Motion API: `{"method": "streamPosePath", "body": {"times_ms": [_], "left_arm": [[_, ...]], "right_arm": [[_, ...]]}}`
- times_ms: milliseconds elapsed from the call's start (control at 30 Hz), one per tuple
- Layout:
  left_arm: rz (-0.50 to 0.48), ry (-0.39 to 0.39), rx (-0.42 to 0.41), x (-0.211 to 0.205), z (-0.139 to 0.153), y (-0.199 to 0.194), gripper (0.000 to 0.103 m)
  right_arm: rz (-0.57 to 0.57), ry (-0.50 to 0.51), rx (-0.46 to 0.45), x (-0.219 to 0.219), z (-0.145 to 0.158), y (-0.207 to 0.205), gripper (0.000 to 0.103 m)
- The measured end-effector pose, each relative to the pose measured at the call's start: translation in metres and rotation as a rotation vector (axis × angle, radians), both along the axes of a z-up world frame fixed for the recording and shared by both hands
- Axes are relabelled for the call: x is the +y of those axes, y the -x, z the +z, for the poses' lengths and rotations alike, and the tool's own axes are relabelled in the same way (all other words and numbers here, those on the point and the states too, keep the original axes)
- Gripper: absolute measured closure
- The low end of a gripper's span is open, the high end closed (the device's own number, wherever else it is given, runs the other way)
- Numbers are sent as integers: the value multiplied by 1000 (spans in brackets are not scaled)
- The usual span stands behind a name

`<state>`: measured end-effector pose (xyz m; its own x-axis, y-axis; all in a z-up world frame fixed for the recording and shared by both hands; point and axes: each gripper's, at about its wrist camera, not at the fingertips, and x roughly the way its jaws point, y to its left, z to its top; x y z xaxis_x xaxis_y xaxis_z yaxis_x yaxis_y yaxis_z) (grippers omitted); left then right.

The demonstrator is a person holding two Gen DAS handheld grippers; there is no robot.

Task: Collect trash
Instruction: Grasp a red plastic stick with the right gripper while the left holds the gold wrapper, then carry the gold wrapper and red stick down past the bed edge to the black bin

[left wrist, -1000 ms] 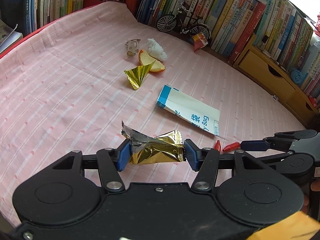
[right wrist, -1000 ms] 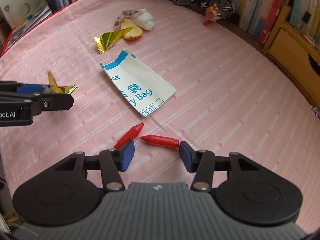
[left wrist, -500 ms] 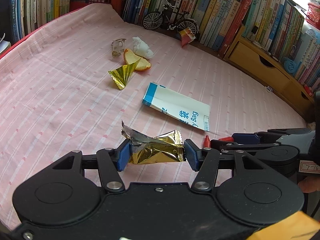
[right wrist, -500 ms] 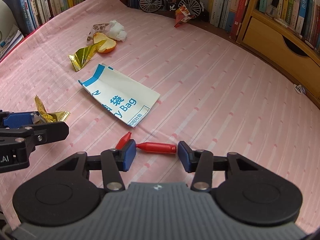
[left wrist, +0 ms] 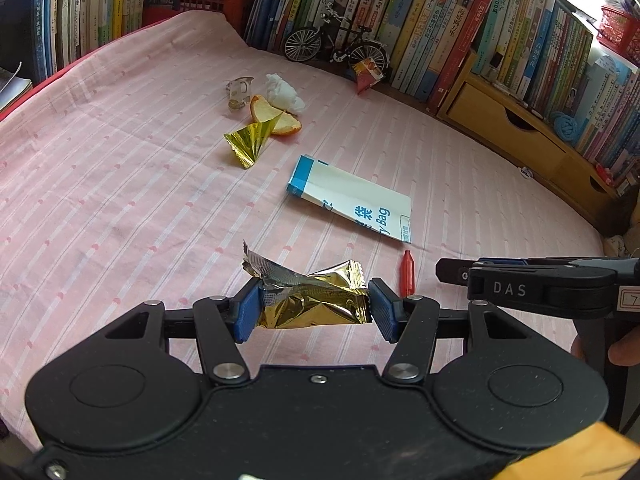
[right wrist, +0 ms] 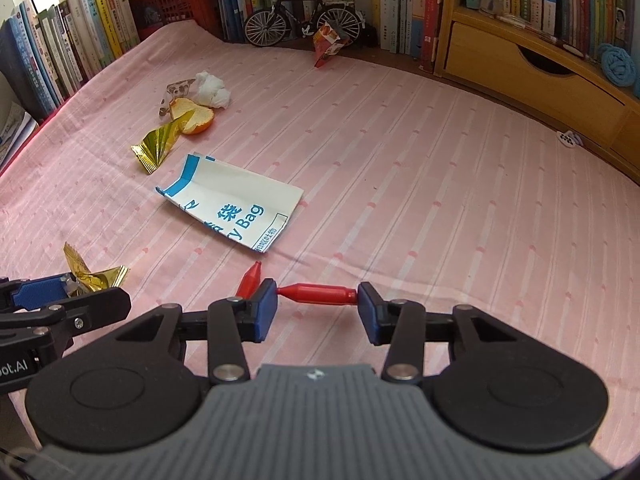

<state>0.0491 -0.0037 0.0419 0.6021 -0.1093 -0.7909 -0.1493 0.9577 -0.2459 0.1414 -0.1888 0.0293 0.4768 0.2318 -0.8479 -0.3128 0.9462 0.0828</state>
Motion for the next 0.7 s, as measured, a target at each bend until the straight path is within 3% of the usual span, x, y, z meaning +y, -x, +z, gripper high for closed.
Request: {"method": "streamPosePath", "body": {"times_ms": [400,700], "left_arm": [[-105,22,-49,9,20,73,49],[-125,11,-47,48,36,158,49]], "right_arm": [[-126,-34,-88,-4,42,77,52],[-120,-15,-112,37,58,163,52]]}}
